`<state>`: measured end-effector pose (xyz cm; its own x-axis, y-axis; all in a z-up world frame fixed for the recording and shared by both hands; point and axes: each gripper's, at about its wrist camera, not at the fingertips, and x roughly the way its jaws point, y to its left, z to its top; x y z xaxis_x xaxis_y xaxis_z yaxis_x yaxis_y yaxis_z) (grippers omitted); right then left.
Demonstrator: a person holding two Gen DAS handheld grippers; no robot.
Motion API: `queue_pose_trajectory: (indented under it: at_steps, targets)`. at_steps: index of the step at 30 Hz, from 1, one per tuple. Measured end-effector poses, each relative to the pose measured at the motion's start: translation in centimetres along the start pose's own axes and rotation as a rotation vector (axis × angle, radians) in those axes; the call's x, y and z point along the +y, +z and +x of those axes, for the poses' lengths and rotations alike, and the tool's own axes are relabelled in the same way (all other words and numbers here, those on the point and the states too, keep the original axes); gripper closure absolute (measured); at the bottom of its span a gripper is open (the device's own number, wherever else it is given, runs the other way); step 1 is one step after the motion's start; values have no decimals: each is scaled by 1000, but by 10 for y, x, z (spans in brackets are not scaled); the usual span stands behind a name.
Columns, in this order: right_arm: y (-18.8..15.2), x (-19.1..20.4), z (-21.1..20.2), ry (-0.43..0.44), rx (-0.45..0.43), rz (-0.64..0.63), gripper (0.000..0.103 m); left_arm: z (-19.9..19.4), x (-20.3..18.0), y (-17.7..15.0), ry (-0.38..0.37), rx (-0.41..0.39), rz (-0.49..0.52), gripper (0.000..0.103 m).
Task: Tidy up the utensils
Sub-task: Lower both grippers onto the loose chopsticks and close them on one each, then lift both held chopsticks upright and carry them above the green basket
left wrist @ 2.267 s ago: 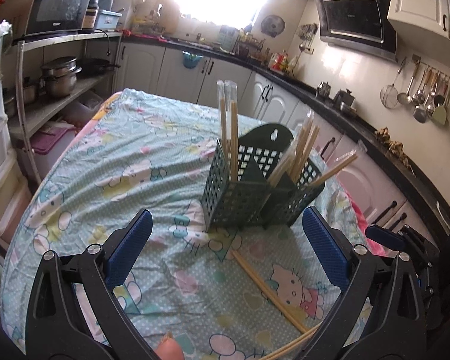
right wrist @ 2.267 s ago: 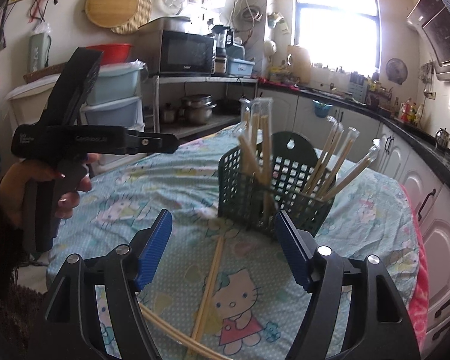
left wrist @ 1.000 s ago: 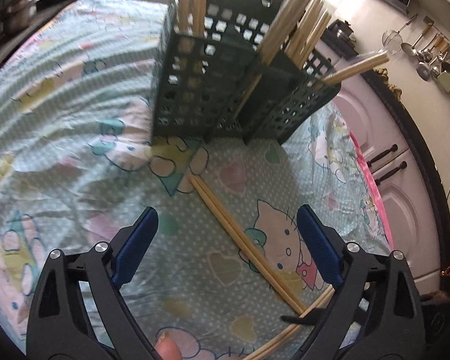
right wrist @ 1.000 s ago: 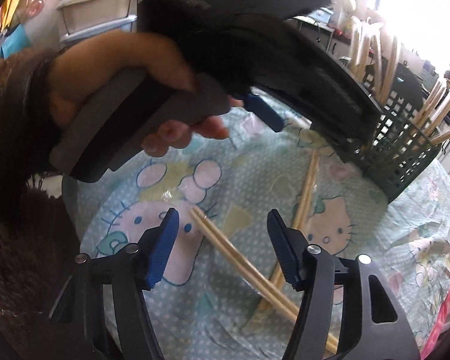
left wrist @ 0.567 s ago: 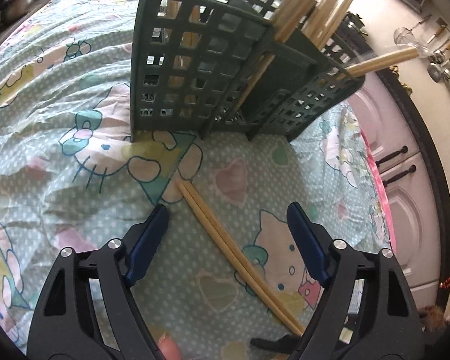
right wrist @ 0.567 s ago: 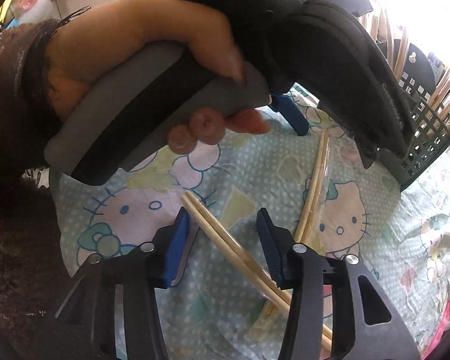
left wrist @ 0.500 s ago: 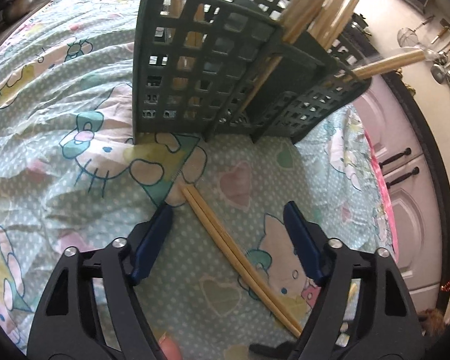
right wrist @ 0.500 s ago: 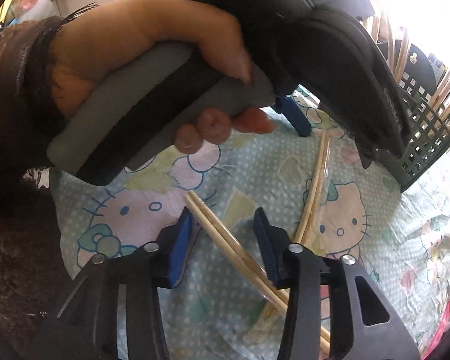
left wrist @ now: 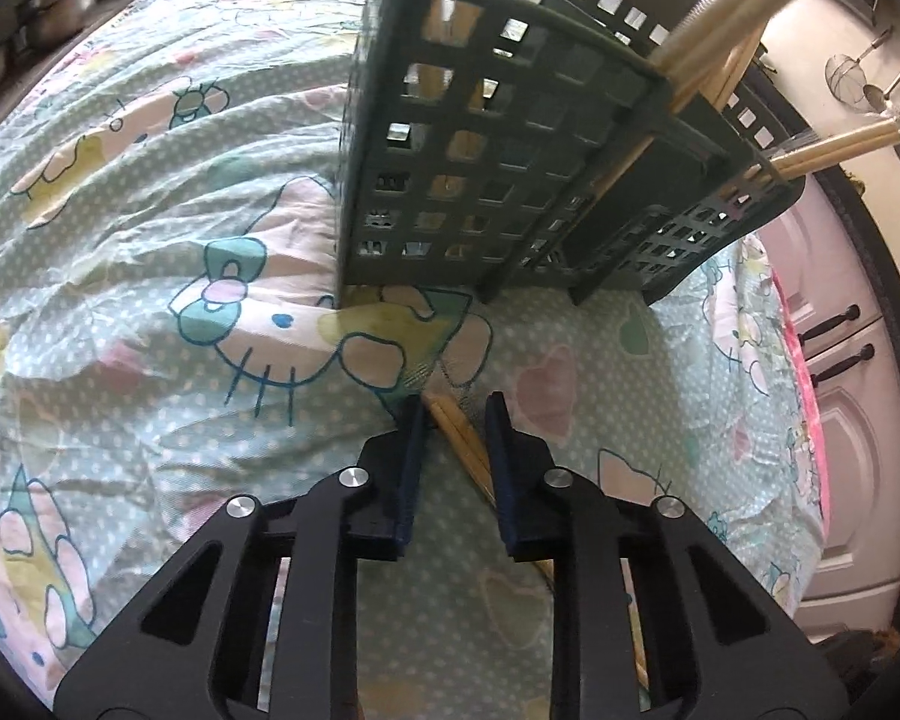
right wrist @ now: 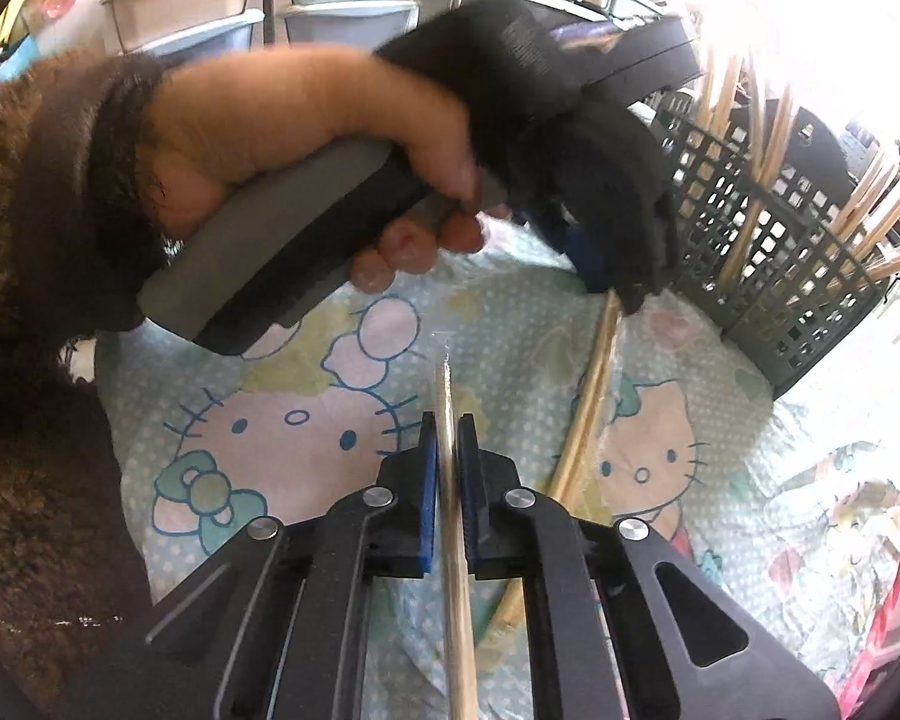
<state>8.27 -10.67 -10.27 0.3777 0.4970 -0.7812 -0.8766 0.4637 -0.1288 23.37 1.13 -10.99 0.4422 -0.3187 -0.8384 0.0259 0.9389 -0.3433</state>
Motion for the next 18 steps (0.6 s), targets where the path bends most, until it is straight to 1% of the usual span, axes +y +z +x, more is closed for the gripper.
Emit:
queue_pose_trajectory:
  at_steps: [7,10,15,18]
  targets:
    - [-2,-21,-23,-21,-57,51,97,-6,10,-2,-54,-3,-26,94]
    - [0,-29,-27,-28,-73,81,97,-15,18,-2,-77,-23,-42,95]
    - [0,-40,-37,-37,-104,126,97,-40,25,-1,-105,-89,-51,97]
    - [5,-44,-42,-40,-123,149,97,-57,25,0,-116,-135,-48,98]
